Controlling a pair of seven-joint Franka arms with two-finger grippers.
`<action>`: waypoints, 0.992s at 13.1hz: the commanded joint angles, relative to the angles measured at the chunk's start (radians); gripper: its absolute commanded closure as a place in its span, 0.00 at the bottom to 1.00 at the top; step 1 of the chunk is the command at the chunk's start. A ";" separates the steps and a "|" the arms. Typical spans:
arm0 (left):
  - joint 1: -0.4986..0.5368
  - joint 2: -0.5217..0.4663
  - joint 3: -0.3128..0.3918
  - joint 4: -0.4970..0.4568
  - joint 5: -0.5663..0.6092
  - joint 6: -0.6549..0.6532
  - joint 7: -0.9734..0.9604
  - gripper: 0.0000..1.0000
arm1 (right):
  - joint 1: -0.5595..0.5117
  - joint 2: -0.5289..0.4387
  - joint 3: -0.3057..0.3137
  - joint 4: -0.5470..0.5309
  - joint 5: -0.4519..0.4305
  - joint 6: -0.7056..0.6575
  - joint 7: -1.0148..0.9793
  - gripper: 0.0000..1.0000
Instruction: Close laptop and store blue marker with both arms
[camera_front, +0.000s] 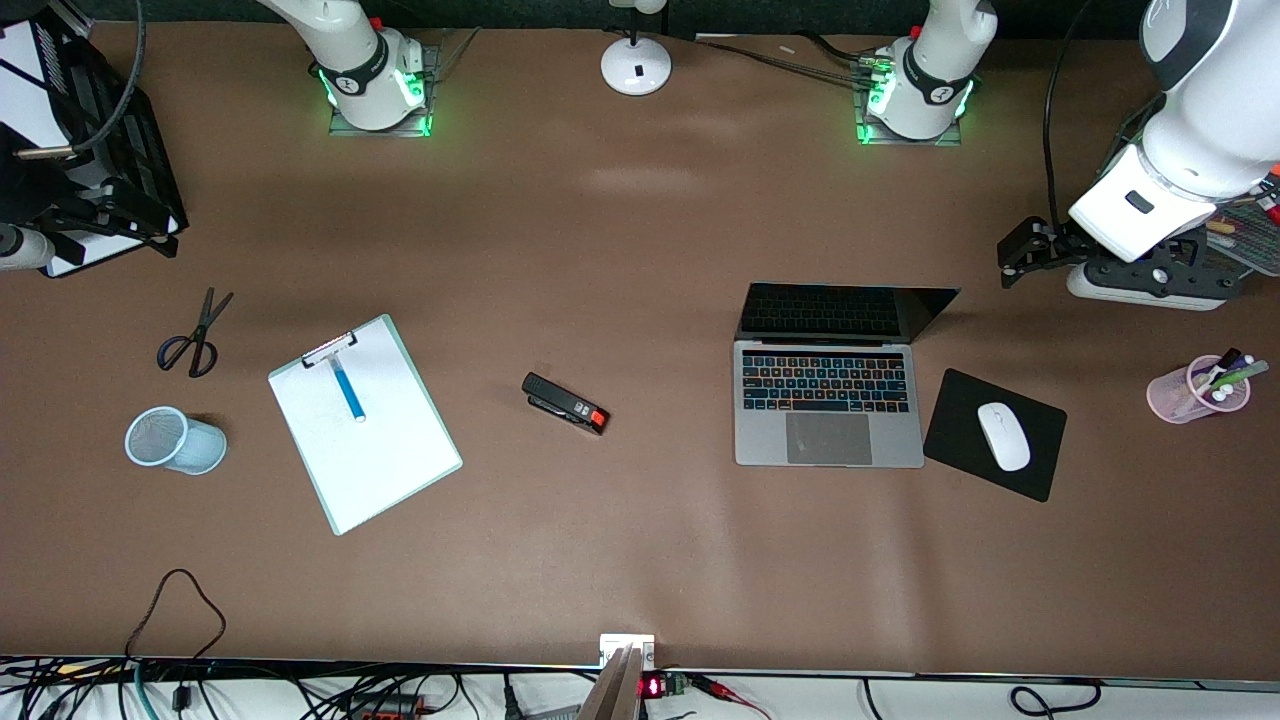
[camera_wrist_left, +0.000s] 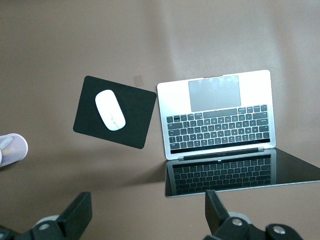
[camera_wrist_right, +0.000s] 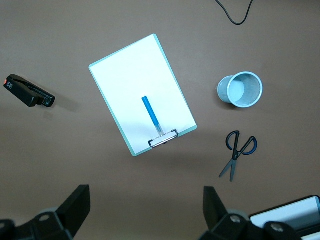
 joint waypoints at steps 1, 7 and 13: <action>0.007 0.014 -0.007 0.031 -0.006 -0.023 0.009 0.00 | 0.001 -0.022 0.004 -0.027 0.007 0.017 -0.009 0.00; 0.008 0.014 -0.007 0.031 -0.007 -0.023 0.009 0.00 | -0.010 0.015 -0.004 -0.016 0.069 0.054 -0.012 0.00; 0.010 0.027 -0.003 0.032 -0.016 -0.031 -0.002 0.00 | -0.003 0.082 -0.002 -0.013 0.065 0.048 -0.010 0.00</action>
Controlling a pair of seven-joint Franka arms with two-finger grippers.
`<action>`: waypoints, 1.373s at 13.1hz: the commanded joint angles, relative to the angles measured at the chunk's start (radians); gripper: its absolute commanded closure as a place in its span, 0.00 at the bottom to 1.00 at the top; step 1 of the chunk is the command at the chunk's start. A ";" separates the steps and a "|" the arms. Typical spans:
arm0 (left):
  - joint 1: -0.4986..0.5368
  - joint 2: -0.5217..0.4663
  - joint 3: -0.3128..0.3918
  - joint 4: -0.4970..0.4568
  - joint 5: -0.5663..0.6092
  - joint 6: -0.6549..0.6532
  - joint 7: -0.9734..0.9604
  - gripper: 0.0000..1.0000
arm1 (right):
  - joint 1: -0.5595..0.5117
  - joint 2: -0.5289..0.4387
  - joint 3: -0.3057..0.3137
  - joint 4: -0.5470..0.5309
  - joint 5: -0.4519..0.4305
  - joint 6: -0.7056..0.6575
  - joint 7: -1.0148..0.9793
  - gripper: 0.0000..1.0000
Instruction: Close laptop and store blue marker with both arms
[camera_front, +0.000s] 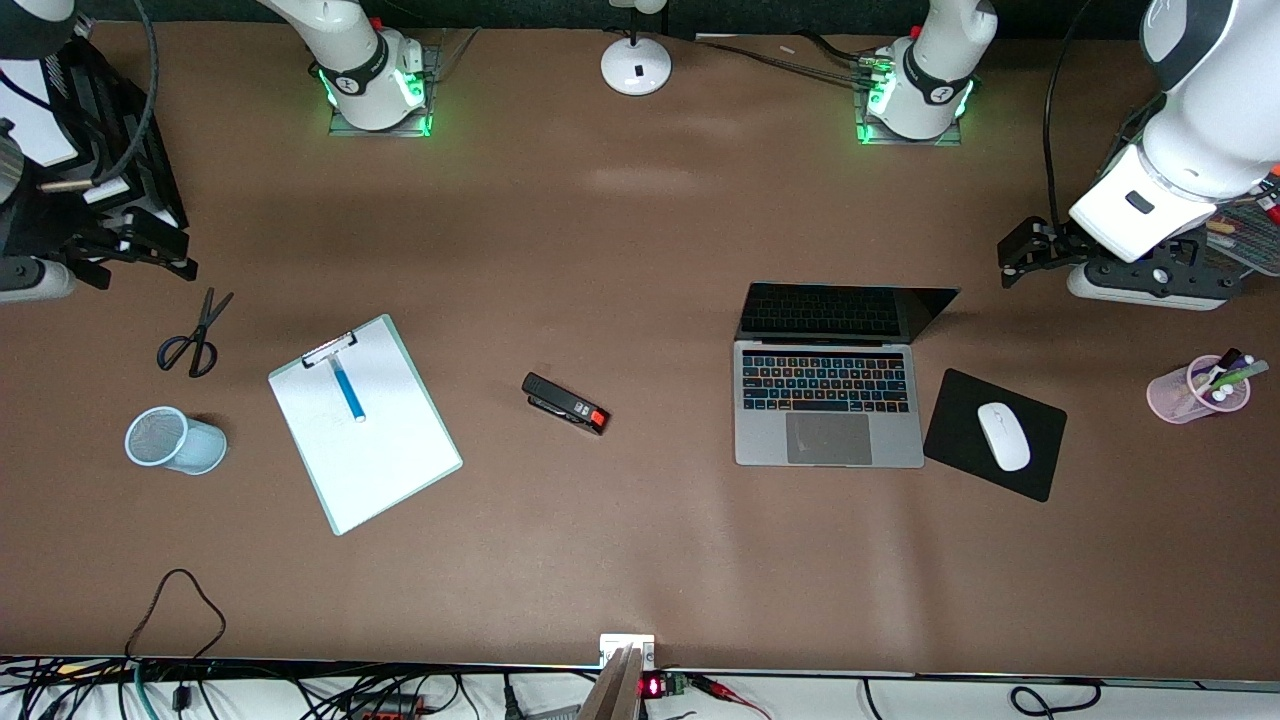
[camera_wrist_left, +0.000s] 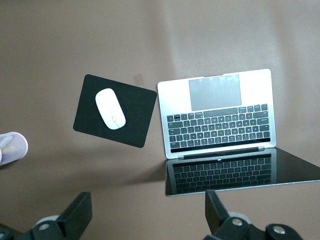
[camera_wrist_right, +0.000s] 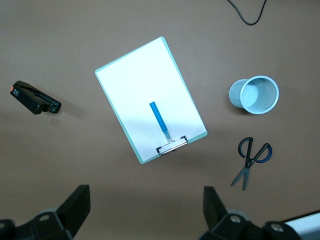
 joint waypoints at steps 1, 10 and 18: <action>0.008 0.026 -0.004 0.032 -0.018 -0.027 0.000 0.00 | 0.000 0.054 0.001 -0.002 0.017 -0.001 -0.010 0.00; 0.007 0.058 -0.005 0.034 -0.020 -0.089 0.006 0.00 | 0.017 0.223 0.004 -0.013 -0.009 0.073 -0.070 0.00; -0.004 0.093 -0.010 0.189 -0.018 -0.239 0.029 0.27 | 0.038 0.399 0.007 -0.022 0.000 0.304 -0.417 0.25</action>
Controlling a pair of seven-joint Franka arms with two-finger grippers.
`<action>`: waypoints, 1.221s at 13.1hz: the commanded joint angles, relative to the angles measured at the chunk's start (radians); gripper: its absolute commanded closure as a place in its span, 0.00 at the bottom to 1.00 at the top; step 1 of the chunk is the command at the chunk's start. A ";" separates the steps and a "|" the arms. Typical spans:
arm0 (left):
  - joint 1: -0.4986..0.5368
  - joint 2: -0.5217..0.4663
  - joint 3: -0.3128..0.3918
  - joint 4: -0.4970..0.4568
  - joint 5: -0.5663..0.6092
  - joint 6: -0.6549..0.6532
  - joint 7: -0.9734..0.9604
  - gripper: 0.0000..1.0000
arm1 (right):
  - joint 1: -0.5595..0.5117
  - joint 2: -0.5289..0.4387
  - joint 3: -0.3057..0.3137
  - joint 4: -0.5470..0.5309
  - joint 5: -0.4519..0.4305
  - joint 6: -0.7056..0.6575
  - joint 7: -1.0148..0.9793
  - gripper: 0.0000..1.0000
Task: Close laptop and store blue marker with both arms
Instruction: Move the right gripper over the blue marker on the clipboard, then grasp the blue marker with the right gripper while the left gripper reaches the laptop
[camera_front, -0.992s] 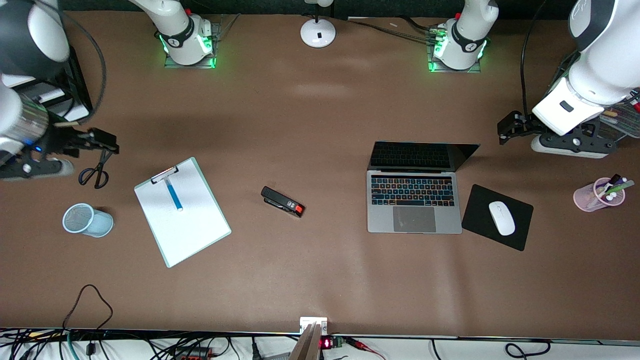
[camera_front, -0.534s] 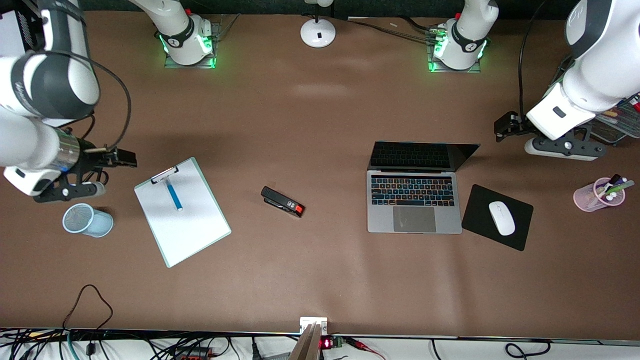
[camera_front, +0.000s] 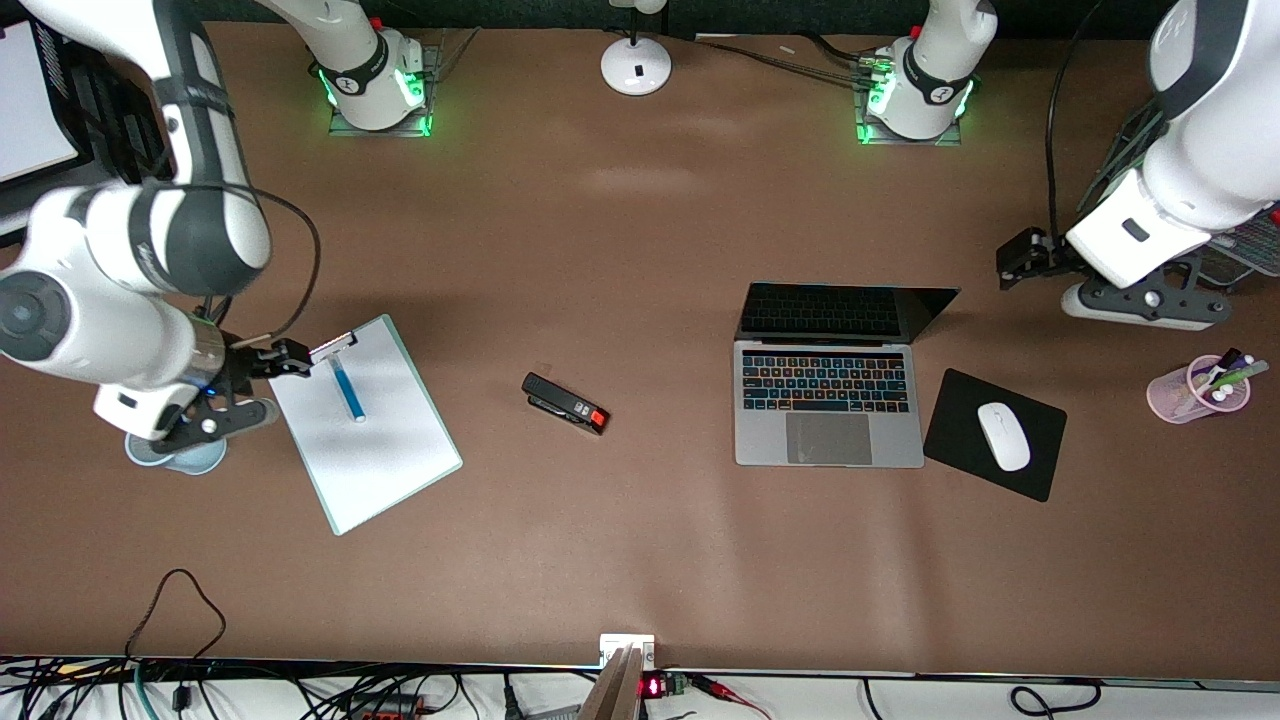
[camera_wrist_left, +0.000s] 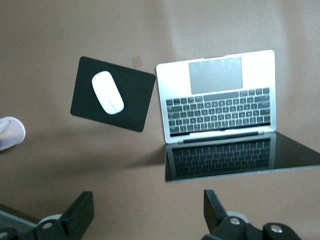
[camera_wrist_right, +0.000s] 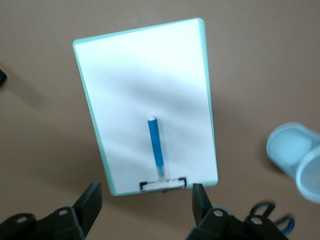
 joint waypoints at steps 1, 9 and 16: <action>-0.003 0.018 -0.007 0.077 -0.020 -0.115 0.026 0.43 | 0.002 0.041 0.000 -0.020 0.004 0.074 -0.104 0.31; -0.003 0.010 -0.042 0.048 -0.122 -0.244 -0.067 1.00 | 0.012 0.066 0.045 -0.245 0.004 0.434 -0.180 0.49; 0.003 -0.123 -0.154 -0.271 -0.225 -0.039 -0.251 1.00 | -0.011 0.123 0.045 -0.252 0.004 0.499 -0.190 0.57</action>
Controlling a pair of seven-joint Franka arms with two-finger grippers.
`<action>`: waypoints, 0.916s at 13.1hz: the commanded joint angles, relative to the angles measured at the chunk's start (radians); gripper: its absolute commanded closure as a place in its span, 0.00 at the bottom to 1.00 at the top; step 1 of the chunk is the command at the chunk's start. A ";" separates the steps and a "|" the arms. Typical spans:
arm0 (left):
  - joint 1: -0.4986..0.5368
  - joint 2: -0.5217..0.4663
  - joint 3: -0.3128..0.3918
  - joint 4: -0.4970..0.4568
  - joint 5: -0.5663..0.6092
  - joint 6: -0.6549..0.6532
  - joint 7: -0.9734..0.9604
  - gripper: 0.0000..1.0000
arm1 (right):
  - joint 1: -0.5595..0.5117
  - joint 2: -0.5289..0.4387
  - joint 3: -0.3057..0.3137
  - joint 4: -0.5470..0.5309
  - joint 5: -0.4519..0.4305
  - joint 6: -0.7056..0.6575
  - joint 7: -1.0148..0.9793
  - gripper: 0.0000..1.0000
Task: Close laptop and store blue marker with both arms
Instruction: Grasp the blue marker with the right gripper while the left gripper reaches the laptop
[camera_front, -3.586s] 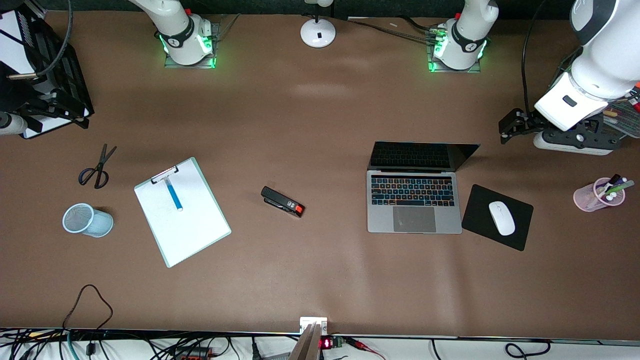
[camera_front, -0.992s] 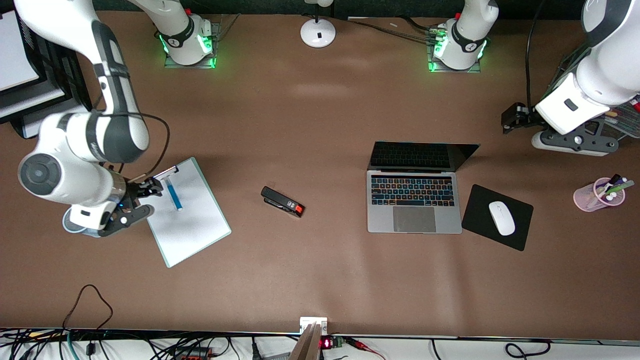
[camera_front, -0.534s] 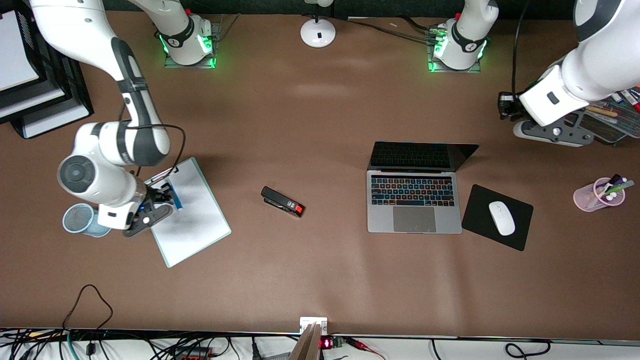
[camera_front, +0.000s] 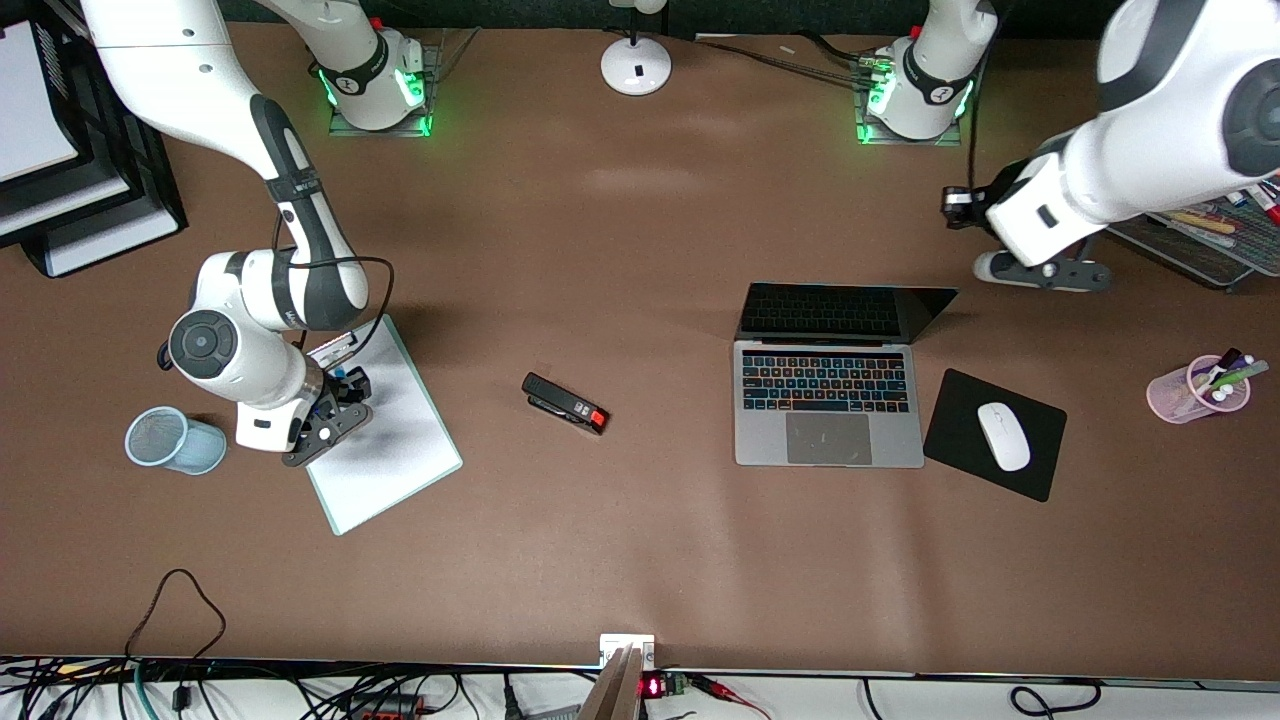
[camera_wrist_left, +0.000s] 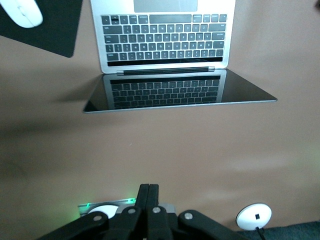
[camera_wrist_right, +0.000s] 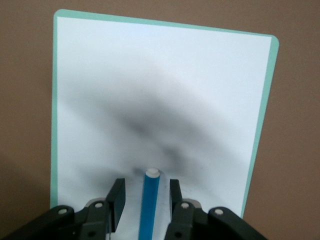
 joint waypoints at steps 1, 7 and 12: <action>0.009 -0.141 -0.107 -0.232 -0.018 0.170 -0.127 1.00 | -0.015 0.029 0.002 -0.010 0.004 0.052 -0.022 0.59; 0.016 -0.166 -0.220 -0.461 -0.015 0.427 -0.143 1.00 | -0.012 0.060 0.002 -0.007 0.004 0.066 -0.022 0.64; 0.038 -0.053 -0.220 -0.501 -0.010 0.661 -0.132 1.00 | -0.008 0.070 0.009 -0.007 0.004 0.066 -0.022 0.65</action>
